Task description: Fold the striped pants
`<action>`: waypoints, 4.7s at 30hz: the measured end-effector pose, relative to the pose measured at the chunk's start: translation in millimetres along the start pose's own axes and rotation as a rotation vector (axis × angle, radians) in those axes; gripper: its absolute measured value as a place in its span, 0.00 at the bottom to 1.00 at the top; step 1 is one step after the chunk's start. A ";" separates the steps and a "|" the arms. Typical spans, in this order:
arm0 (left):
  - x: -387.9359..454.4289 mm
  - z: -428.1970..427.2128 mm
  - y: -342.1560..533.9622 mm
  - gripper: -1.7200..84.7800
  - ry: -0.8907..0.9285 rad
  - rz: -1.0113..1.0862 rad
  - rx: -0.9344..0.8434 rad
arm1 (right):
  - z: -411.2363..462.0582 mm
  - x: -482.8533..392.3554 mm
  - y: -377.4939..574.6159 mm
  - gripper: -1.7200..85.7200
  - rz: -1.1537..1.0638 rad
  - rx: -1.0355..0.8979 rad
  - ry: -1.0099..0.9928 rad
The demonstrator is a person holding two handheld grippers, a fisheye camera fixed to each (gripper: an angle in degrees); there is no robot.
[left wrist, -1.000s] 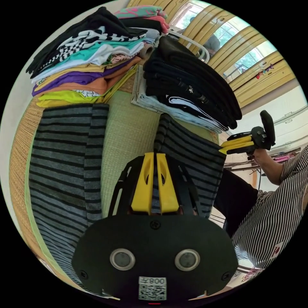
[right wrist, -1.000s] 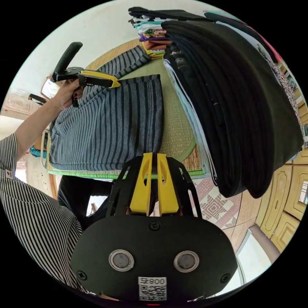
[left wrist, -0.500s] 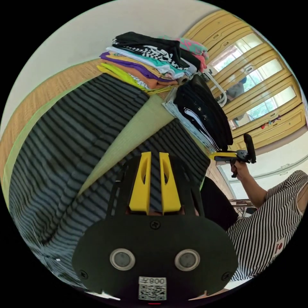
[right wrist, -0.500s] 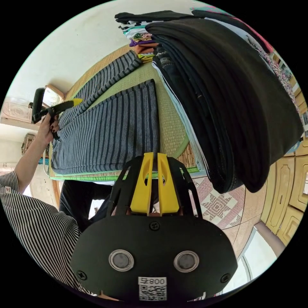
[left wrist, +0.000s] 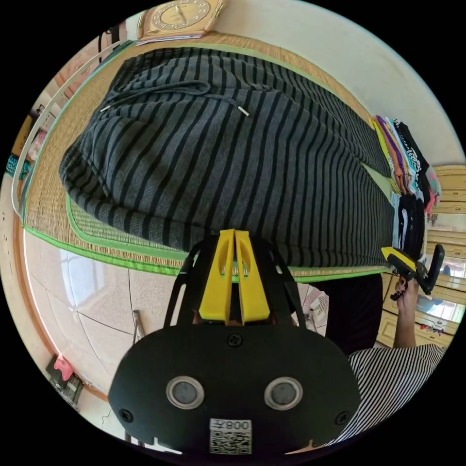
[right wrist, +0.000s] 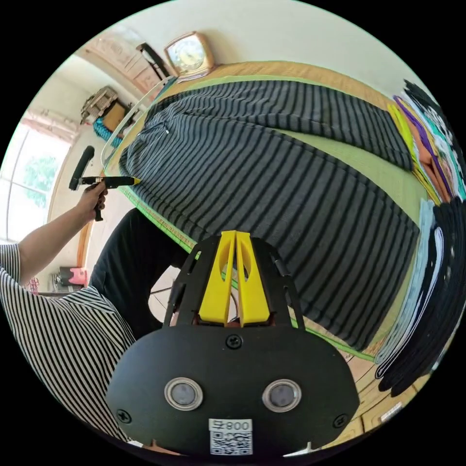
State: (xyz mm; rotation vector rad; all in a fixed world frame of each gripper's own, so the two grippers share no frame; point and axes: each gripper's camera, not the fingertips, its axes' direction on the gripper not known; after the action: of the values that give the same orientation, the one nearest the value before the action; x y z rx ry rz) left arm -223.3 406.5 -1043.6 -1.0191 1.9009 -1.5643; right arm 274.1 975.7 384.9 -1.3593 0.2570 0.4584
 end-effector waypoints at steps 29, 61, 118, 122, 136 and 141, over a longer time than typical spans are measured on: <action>-377.7 -90.5 -72.3 0.10 0.132 0.165 0.347 | -32.6 -142.5 -323.1 0.04 -0.186 -0.039 0.071; -517.2 -131.6 -278.2 0.18 -0.178 0.251 0.181 | -26.2 -246.6 -656.9 0.13 -0.471 -0.001 0.315; -446.8 -213.4 77.3 0.03 -0.305 0.566 0.164 | -131.6 -455.5 -283.3 0.04 -0.677 0.040 0.277; -439.1 -191.2 102.2 0.03 -0.379 0.601 0.120 | -103.7 -469.3 -258.5 0.04 -0.695 -0.011 0.261; -431.0 -154.4 136.8 0.03 -0.545 0.697 0.190 | -55.8 -464.8 -259.5 0.04 -0.622 -0.049 0.080; -464.4 -90.5 152.7 0.03 -0.458 0.570 0.052 | 20.1 -481.8 -248.7 0.04 -0.694 -0.217 0.071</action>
State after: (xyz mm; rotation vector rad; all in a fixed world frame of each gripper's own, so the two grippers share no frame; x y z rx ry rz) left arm -44.6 837.9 -1214.5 -0.6539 1.6216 -0.9524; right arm -39.9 880.0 816.9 -1.5746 -0.2173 -0.1484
